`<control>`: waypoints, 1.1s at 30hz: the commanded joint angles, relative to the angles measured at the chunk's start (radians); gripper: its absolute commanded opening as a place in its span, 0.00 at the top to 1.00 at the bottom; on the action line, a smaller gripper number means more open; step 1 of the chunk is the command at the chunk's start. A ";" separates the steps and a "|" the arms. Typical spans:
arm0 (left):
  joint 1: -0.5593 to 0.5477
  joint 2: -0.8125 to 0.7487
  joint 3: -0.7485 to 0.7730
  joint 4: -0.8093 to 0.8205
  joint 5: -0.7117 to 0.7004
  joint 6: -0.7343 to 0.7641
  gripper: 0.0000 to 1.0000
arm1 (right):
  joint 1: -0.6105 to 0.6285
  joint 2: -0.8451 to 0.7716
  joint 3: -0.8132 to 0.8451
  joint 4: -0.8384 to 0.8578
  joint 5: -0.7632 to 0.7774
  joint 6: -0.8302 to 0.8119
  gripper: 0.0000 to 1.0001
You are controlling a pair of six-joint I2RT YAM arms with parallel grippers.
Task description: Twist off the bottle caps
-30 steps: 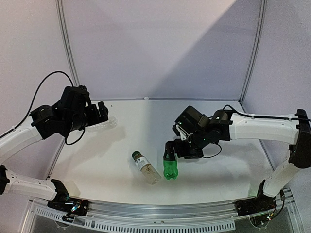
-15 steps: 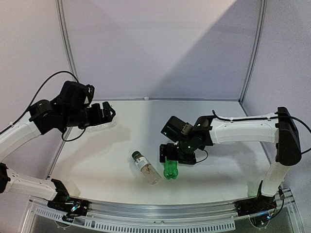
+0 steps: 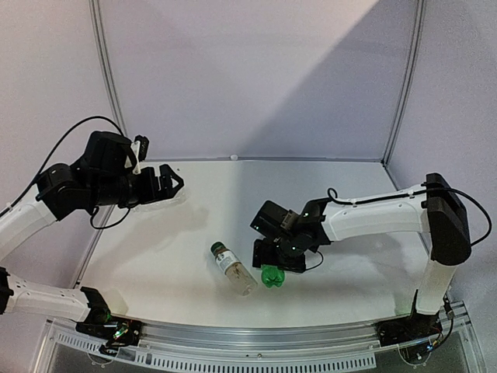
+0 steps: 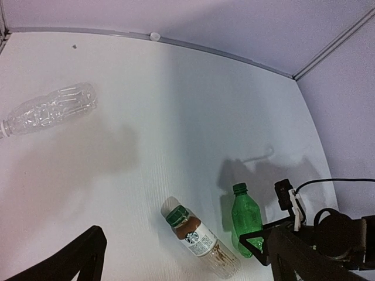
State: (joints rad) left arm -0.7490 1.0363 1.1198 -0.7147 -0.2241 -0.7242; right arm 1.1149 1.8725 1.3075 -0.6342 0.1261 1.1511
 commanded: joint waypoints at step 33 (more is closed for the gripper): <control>0.006 0.002 -0.014 0.105 0.208 0.208 0.02 | 0.033 0.013 -0.016 -0.011 0.099 0.001 0.49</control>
State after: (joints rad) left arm -0.7490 1.0225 1.0798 -0.6422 -0.1303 -0.6144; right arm 1.1408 1.9057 1.2781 -0.6090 0.1978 1.2209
